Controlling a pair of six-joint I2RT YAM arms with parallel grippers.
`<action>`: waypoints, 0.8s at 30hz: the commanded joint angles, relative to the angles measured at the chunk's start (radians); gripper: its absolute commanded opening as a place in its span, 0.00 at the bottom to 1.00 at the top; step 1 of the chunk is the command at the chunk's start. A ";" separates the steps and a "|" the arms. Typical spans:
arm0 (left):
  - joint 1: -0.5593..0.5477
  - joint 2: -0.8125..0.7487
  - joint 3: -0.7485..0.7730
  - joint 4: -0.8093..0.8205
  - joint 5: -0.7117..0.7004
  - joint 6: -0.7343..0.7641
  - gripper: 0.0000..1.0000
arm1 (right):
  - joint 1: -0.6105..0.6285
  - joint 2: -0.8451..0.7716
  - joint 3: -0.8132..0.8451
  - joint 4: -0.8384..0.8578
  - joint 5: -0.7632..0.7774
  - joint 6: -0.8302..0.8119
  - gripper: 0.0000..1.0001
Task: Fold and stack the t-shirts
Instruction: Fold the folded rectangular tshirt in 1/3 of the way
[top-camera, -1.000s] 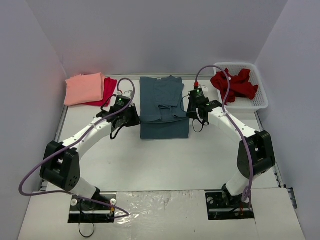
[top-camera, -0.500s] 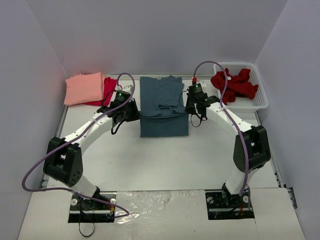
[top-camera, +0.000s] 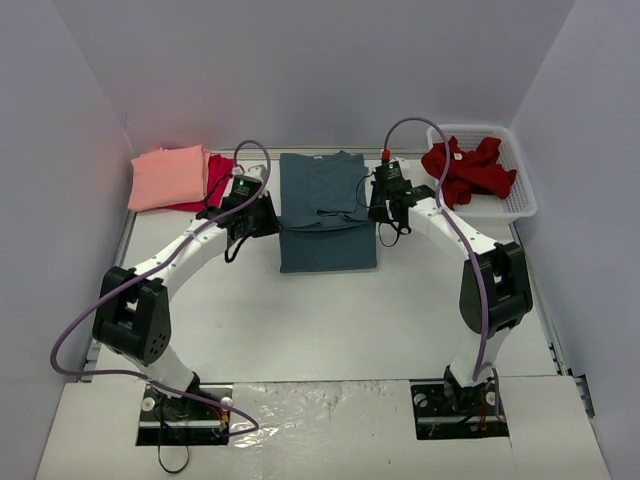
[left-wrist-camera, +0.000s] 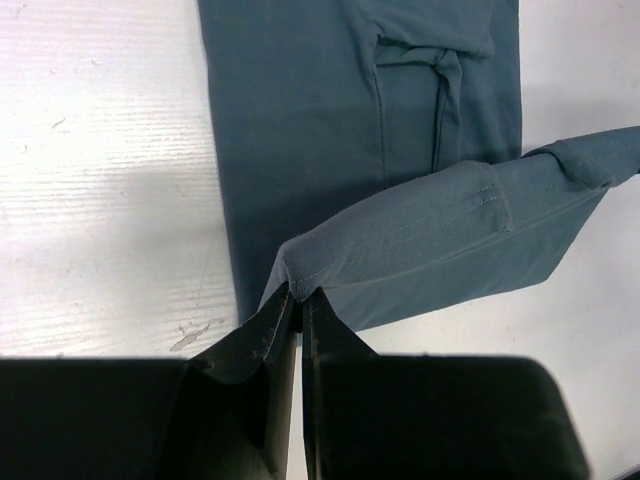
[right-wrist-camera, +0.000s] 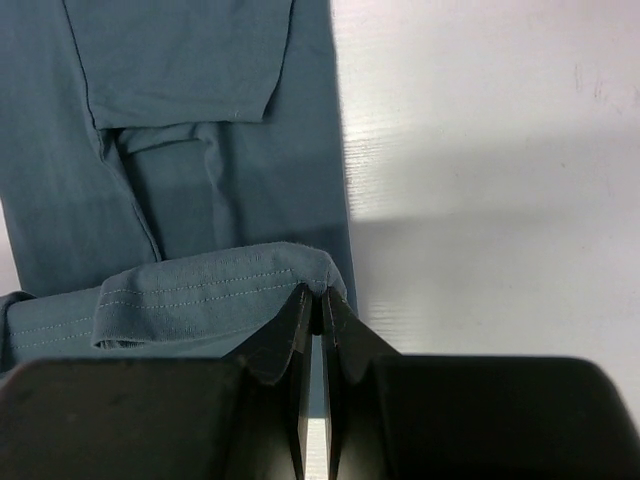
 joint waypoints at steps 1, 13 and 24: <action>0.018 0.009 0.062 0.010 -0.019 0.018 0.02 | -0.015 0.012 0.059 -0.005 0.013 -0.025 0.00; 0.033 0.078 0.121 0.016 -0.006 0.025 0.02 | -0.030 0.093 0.144 -0.005 0.000 -0.041 0.00; 0.042 0.164 0.193 0.024 0.012 0.036 0.02 | -0.049 0.165 0.203 -0.004 -0.012 -0.055 0.00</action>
